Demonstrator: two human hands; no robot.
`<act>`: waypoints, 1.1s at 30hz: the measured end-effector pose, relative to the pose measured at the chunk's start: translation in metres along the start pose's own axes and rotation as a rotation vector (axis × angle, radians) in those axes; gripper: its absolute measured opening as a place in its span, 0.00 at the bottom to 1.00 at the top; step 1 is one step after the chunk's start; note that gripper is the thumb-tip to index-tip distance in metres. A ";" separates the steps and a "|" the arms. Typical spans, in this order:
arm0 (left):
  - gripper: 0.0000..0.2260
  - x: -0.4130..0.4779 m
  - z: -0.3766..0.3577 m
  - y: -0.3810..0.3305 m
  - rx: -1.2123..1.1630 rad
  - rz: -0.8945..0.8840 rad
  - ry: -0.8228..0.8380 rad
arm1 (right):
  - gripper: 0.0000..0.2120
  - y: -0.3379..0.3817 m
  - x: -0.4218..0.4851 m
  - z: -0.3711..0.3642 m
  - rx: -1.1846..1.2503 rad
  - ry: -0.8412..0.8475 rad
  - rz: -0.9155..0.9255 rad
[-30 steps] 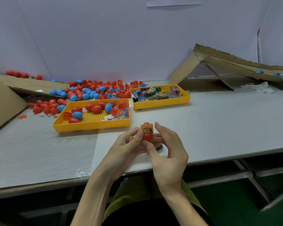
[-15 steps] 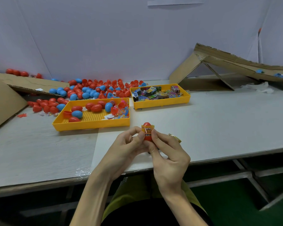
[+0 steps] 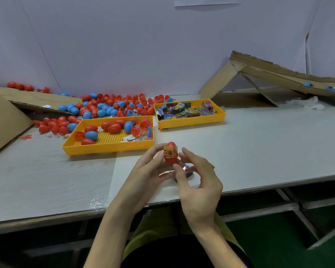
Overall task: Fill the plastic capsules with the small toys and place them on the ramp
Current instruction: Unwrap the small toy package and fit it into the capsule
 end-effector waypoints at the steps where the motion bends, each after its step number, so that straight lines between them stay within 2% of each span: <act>1: 0.15 0.000 0.000 0.000 -0.011 -0.001 0.002 | 0.17 0.000 0.000 -0.001 -0.011 0.009 0.000; 6: 0.15 -0.001 -0.006 0.003 0.004 0.012 0.048 | 0.18 -0.001 0.002 -0.006 -0.057 0.054 0.000; 12: 0.14 0.003 0.003 0.001 0.020 -0.031 -0.041 | 0.18 0.002 0.001 -0.007 -0.068 0.077 0.035; 17: 0.15 0.000 0.006 -0.004 -0.006 -0.053 -0.012 | 0.26 -0.001 0.003 -0.008 -0.077 0.083 -0.013; 22: 0.15 -0.001 0.006 -0.003 0.022 -0.037 -0.015 | 0.18 0.002 0.001 -0.005 -0.048 0.060 0.028; 28: 0.17 -0.001 0.001 -0.004 -0.008 -0.034 0.015 | 0.17 0.000 0.000 -0.006 -0.057 0.063 0.031; 33: 0.15 -0.002 0.000 -0.005 0.005 -0.047 0.023 | 0.16 -0.002 -0.002 -0.004 -0.007 0.036 0.029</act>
Point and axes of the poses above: each hand's wrist, its own x-axis towards the middle knuckle, its own z-axis out of the back of the hand, y = z × x, the point moved 10 cm from there along x, towards the middle knuckle, and after that the axes turned 10 degrees about -x, right-handed, at the moved point
